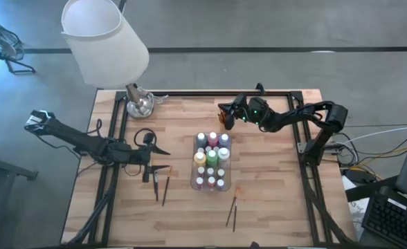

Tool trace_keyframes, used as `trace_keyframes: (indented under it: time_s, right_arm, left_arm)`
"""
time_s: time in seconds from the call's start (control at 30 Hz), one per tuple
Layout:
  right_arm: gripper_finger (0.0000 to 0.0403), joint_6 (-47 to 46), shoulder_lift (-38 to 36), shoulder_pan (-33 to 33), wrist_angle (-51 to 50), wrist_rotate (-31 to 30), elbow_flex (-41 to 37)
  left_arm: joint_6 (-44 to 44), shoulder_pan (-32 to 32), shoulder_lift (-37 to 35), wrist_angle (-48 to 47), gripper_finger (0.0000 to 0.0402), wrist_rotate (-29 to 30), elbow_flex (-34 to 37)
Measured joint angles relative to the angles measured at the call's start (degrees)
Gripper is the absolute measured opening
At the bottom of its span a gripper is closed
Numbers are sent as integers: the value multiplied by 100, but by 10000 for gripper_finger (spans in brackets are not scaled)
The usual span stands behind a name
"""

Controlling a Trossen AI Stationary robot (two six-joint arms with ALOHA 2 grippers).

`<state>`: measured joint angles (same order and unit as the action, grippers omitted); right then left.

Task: Pick & Place Paint Supplies
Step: Put the orange paintbrush into the yellow cup, then adjust the yellow cup

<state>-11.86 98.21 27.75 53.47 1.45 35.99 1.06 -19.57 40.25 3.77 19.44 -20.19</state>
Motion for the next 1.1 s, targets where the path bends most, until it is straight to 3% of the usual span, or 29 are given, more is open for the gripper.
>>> trace_keyframes:
  time_s: [0.23,0.5,0.7,0.87,1.1]
  right_arm:
    - [21,-4,-2,0,-24,9,0]
    - [92,-2,-82,0,-26,92,0]
    - [140,28,-584,2,-249,206,0]
    - [159,286,-1579,0,-1641,181,0]
    - [131,466,-3384,-77,-5511,-12,24]
  left_arm:
    - [0,-2,2,0,222,-2,-1]
    - [0,0,2,0,222,0,0]
    - [0,0,2,2,222,0,-1]
    - [0,0,2,0,222,-2,-2]
    - [-2,-2,1,1,223,-1,0]
